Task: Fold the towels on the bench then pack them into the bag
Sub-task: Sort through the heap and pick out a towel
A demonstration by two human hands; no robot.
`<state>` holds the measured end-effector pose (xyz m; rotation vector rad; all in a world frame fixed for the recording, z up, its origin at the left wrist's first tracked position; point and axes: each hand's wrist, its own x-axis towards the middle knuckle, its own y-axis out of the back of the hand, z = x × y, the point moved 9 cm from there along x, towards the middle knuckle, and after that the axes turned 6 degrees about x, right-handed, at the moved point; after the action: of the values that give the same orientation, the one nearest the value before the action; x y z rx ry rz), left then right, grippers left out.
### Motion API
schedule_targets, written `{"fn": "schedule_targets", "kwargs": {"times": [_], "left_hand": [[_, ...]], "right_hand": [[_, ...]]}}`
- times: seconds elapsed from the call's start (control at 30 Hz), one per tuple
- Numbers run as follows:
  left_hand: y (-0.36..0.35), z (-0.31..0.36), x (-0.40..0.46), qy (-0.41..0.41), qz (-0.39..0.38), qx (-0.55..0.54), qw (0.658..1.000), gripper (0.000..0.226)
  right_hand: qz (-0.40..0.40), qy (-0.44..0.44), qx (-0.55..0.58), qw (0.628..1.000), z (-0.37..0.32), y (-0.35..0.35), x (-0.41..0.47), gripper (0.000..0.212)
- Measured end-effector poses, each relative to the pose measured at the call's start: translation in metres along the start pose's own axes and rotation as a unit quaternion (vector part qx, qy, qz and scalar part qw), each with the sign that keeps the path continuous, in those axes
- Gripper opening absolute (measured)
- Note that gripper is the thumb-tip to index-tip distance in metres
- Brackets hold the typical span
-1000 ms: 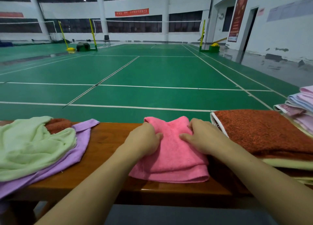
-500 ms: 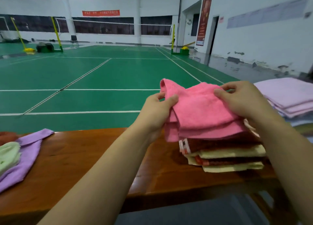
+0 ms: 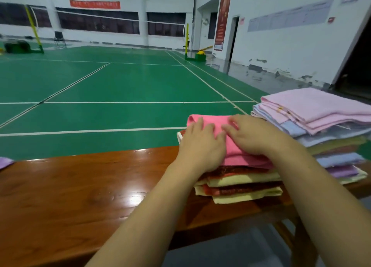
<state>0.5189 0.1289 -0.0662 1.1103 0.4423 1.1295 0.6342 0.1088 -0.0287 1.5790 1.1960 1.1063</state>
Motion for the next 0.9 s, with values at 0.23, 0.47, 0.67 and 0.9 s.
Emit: {"fn": "schedule_targets", "kwargs": {"times": [0.23,0.47,0.67,0.9], "left_hand": [[-0.016,0.006,-0.011,-0.032,-0.081,-0.013,0.996,0.059],[0.033,-0.030,-0.018,0.027,0.040,-0.081,0.996,0.055],[0.074,-0.120,-0.044,0.150,0.061,0.016,0.987,0.060],[0.145,-0.219,-0.128,0.243,0.096,0.119,0.958,0.056]], "right_hand": [[-0.157,-0.006,0.037,0.987,0.011,-0.031,-0.005,0.062],[0.051,0.018,0.014,0.998,-0.028,0.017,-0.008,0.051],[0.033,0.084,-0.005,0.996,-0.109,-0.004,-0.011,0.051],[0.000,0.174,0.004,0.985,-0.222,-0.041,-0.016,0.051]]}}
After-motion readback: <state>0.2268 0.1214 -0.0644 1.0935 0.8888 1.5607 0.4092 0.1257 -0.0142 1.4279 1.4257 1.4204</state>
